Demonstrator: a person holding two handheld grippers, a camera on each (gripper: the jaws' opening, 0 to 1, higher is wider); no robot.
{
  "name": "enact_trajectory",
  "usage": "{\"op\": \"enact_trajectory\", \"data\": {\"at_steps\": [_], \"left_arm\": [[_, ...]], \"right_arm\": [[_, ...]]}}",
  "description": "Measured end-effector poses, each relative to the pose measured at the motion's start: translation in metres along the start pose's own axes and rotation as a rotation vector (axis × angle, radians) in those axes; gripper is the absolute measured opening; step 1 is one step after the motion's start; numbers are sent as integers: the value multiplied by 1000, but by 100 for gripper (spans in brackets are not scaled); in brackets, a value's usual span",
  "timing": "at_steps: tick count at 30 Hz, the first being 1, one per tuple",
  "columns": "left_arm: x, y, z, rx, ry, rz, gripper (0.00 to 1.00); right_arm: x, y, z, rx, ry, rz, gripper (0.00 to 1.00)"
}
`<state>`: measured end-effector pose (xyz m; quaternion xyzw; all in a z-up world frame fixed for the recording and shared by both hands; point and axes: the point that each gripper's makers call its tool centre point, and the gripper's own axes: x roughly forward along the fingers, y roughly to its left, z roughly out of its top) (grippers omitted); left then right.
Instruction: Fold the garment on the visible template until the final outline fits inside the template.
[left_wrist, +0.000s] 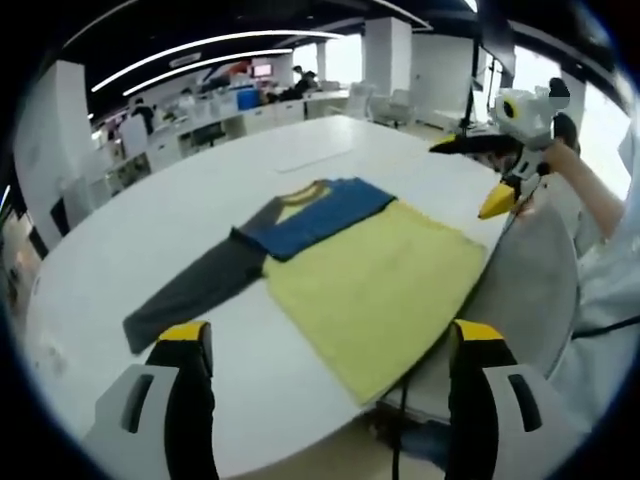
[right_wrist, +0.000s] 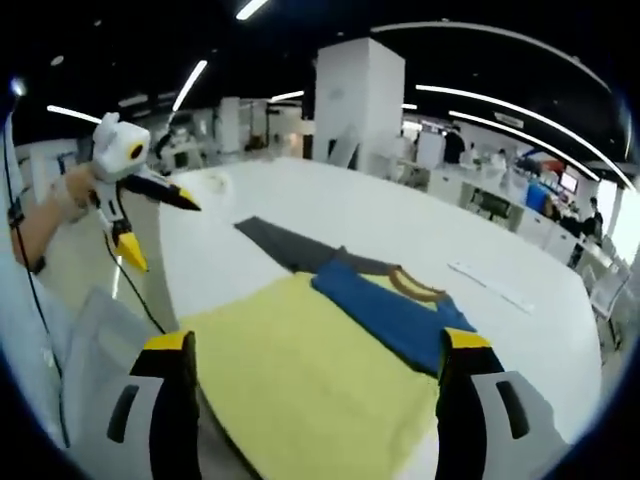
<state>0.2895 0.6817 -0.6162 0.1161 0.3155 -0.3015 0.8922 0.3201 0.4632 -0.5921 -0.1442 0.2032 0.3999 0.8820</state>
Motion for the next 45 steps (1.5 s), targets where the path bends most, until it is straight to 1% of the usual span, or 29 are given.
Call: {"op": "enact_trajectory", "data": {"at_steps": [4,8,13,15,18,25,28,34,41,45], "left_arm": [[0,-2,1,3,-2,-1,95],[-1,-2,0,4,-2,-2,95],[-2,-2,-3,1,4,-2,95],[-3,-2,-3,1,3,-2,95],[-3,-2,-4,5,8,-3,95],[-2,-1,0,14,-1,-5,95],[1,-1,1,22,0,-14,95],[0,8,4,37,-3,-10,95],[-1,22,3,41,6,8,94],[-2,31,0,40,12,20,94]], "right_arm": [[-8,1,-4,-11,17,0,100],[-16,-2,-6,19,2,-19,100],[-26,-4,-13,37,11,-56,100],[-29,-3,-14,47,5,-56,100],[-29,0,-17,81,-5,-43,100],[-31,-4,-21,76,10,-71,100],[-32,-8,-21,87,4,-83,100],[-32,-7,-24,93,14,-89,100],[-30,-11,-28,96,24,-104,100],[-29,-11,-28,99,23,-104,100]]}}
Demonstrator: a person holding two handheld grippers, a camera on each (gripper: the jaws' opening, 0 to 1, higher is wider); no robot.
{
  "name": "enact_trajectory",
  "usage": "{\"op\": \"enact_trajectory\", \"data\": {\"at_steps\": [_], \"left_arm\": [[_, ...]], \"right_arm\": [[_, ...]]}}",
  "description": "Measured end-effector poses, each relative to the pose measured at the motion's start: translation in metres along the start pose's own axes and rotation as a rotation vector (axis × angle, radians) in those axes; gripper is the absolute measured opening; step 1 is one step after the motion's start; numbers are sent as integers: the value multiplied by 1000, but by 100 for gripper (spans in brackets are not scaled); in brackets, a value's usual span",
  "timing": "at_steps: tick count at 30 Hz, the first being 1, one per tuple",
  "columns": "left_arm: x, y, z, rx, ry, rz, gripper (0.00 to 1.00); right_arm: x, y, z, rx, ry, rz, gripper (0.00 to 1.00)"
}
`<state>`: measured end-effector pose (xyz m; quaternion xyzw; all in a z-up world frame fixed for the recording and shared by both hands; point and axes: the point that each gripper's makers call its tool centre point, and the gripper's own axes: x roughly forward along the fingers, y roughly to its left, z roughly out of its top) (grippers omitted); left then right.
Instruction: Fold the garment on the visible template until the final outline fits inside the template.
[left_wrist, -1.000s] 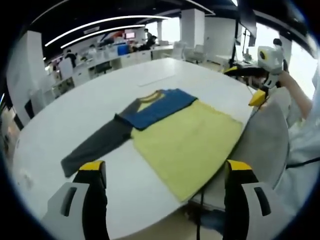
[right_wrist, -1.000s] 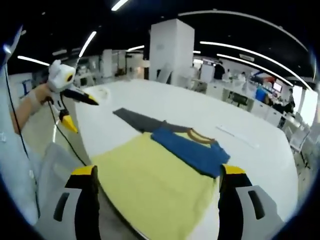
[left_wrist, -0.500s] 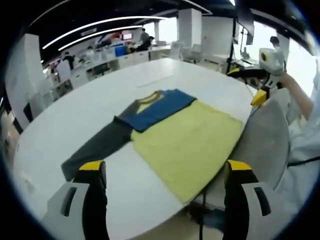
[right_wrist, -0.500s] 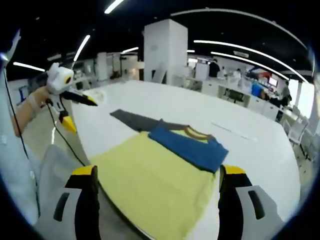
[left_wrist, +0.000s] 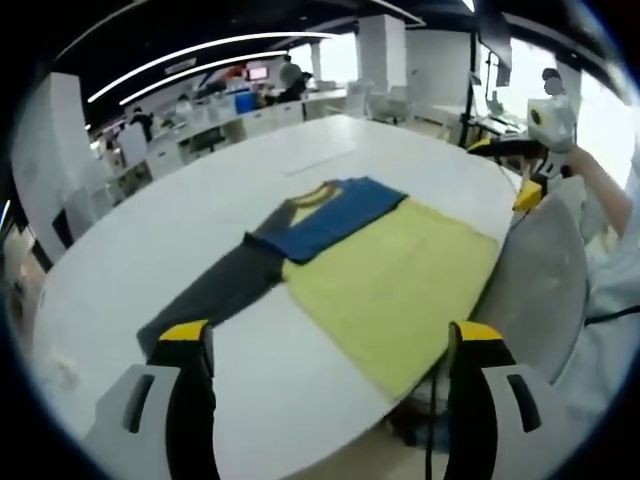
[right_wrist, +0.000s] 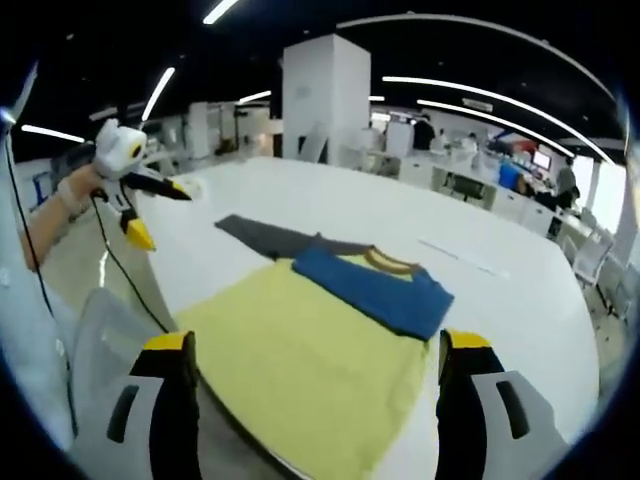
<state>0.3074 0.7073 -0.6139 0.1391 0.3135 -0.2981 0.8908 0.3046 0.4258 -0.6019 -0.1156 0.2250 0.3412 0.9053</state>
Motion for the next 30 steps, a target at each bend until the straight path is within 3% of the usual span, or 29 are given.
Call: {"op": "enact_trajectory", "data": {"at_steps": [8,12,30], "left_arm": [[-4,18,-7,11,22,16,93],[-6,28,-9,60,60,19,93],[-13,87,-8,95,73,48,92]], "right_arm": [[5,1,-6,8,20,-4,100],[7,4,-5,17,20,-1,100],[17,4,3,39,6,-43,100]]}}
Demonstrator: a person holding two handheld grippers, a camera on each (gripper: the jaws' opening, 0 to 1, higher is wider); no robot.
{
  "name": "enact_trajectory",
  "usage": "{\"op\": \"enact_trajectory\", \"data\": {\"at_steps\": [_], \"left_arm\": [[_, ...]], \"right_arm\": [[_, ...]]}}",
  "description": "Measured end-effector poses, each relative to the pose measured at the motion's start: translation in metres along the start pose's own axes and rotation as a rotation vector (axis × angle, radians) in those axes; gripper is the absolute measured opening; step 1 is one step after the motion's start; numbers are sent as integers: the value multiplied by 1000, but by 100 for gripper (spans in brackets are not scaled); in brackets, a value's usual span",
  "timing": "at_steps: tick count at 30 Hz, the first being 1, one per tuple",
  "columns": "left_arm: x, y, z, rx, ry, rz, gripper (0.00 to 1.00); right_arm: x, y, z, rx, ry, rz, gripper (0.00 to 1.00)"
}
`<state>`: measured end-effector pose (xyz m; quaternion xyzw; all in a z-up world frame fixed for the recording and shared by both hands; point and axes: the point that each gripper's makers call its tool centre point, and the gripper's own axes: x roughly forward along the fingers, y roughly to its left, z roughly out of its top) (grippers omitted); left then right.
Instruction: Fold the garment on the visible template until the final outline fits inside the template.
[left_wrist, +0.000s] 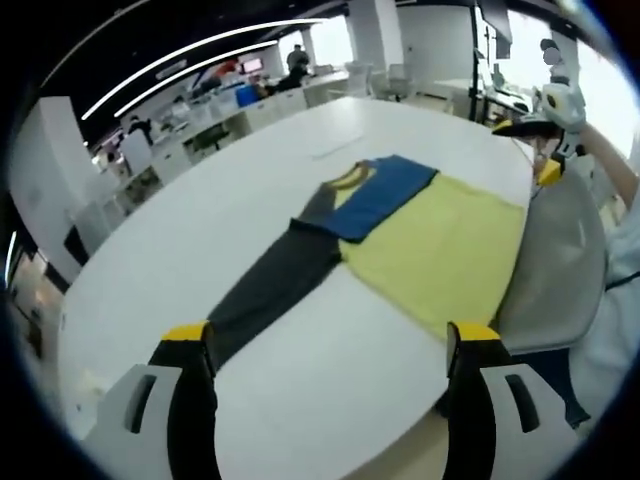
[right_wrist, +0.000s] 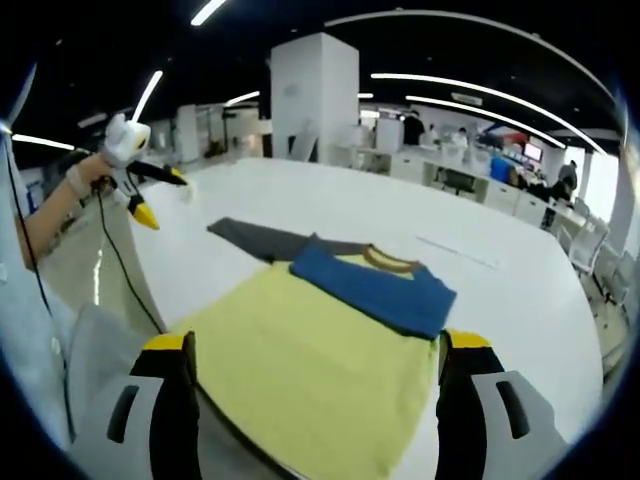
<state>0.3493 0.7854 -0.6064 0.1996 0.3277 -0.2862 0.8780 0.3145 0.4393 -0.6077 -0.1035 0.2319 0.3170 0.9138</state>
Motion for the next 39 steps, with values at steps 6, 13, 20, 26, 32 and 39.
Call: {"op": "enact_trajectory", "data": {"at_steps": [6,13,20,26,32,39], "left_arm": [[1,21,-8,-8,15,12,92],[5,42,-12,-53,-7,24,90],[14,67,-16,-87,-27,62,92],[24,82,-21,-128,-34,69,89],[31,97,-27,-158,-37,84,84],[40,115,-38,-191,-26,106,80]], "right_arm": [[3,1,2,13,-17,-23,100],[1,9,5,20,-24,-37,100],[-6,6,1,28,-13,-70,100],[-10,3,1,33,-9,-93,100],[-11,3,0,37,3,-102,100],[-13,-4,5,37,-2,-124,100]]}}
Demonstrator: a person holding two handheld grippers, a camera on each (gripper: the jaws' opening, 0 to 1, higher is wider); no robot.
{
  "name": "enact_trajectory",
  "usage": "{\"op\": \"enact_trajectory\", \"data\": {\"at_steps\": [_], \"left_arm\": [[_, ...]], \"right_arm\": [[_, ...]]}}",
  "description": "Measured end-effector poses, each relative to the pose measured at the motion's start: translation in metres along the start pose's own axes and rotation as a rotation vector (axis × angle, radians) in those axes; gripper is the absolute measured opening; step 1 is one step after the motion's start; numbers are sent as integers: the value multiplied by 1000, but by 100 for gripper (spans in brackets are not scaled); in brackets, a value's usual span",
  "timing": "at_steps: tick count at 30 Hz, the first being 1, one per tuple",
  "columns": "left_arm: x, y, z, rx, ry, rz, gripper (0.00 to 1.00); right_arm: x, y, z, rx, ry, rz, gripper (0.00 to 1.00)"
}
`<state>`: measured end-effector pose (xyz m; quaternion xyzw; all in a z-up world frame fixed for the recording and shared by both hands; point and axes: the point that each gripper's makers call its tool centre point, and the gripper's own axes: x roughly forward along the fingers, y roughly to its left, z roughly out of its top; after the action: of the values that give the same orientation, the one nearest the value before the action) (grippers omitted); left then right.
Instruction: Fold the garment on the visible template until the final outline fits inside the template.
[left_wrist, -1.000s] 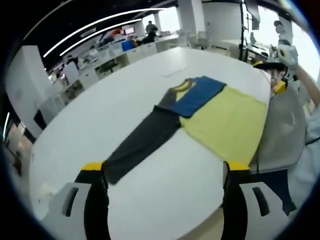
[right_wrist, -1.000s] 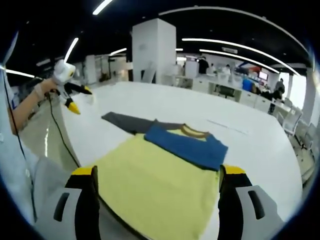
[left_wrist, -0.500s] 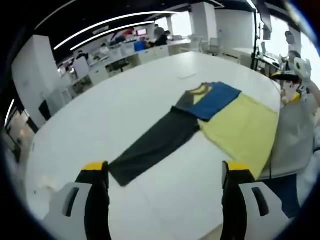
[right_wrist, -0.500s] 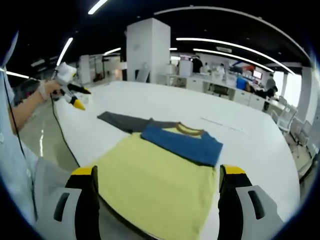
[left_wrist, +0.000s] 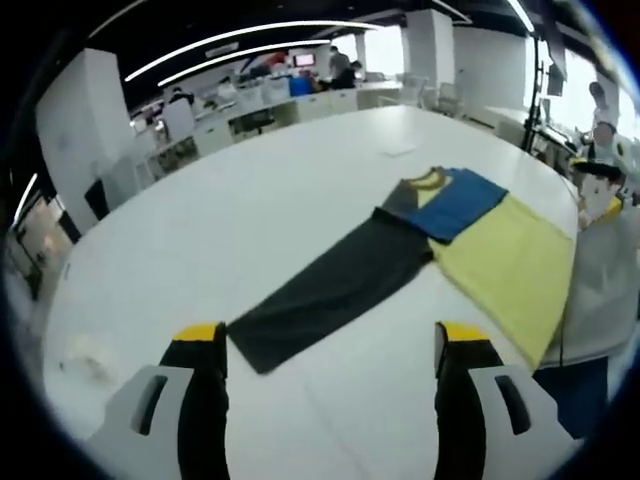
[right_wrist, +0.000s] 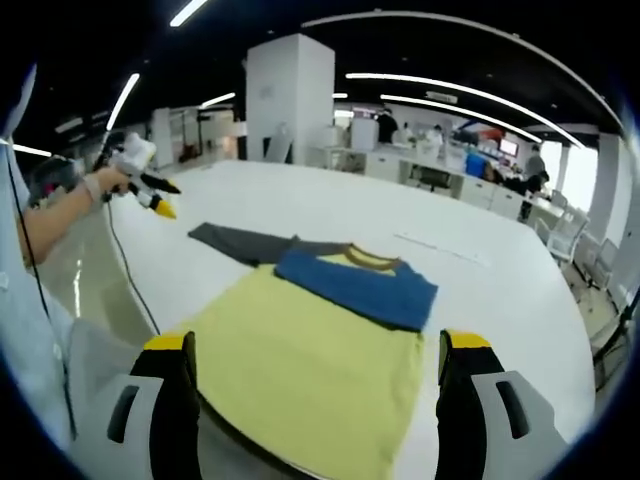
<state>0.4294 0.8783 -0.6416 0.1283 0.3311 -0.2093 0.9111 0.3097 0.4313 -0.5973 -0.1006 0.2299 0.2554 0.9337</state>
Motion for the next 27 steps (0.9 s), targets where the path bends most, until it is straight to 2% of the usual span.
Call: {"op": "enact_trajectory", "data": {"at_steps": [6,16,20,27], "left_arm": [[11,11,-7,-50,3,13,76],[26,32,-24,-106,30,39,75],[33,39,-27,-135,20,53,75],[44,40,-36,-179,37,27,68]], "right_arm": [[0,1,1,-3,9,-5,100],[-2,7,3,9,7,-19,100],[-3,7,2,9,12,-23,100],[-2,9,2,11,19,-24,100]]}}
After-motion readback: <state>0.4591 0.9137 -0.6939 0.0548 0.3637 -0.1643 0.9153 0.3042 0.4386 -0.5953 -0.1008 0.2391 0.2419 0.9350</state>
